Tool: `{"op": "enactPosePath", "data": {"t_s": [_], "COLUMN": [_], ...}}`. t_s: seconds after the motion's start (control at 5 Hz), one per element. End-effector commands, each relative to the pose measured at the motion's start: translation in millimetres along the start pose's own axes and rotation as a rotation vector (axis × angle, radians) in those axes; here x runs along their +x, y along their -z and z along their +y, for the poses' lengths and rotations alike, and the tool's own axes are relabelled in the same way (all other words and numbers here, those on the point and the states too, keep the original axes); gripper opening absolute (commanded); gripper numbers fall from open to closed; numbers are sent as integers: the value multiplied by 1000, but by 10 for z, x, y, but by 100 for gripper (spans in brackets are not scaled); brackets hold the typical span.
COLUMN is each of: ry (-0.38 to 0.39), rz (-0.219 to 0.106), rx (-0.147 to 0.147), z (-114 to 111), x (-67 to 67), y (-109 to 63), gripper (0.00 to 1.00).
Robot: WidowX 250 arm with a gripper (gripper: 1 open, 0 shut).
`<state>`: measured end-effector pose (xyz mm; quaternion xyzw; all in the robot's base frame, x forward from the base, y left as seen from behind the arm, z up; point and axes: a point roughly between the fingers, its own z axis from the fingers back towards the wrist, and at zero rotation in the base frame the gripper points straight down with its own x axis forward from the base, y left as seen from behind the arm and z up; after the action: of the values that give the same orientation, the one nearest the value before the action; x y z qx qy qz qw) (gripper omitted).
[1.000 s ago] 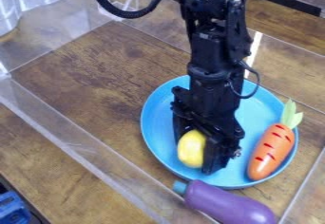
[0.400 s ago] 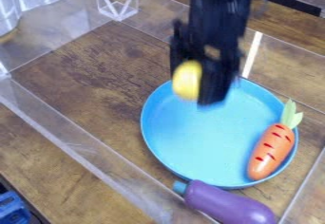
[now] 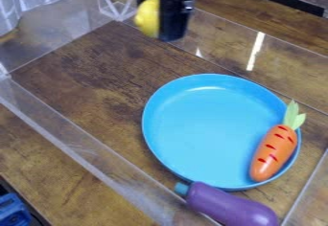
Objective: Remove the lemon from the blue tray and put it on the table
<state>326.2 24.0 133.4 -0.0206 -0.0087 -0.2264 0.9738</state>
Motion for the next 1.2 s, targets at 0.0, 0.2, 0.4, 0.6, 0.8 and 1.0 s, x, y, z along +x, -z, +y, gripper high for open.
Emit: {"op": "enactPosePath", "data": {"t_s": [0.0, 0.2, 0.4, 0.6, 0.8, 1.0], "ry": [2, 12, -16, -37, -51, -72], "rz": [-45, -22, 0, 11, 17, 21], "rx": [35, 34, 33, 30, 30, 37], "z": [177, 292, 356, 381, 379, 455], "x": [-121, -158, -213, -251, -274, -187], "y": [-165, -66, 98, 250, 354, 363], "gripper": [0, 0, 0, 0, 0, 0]}}
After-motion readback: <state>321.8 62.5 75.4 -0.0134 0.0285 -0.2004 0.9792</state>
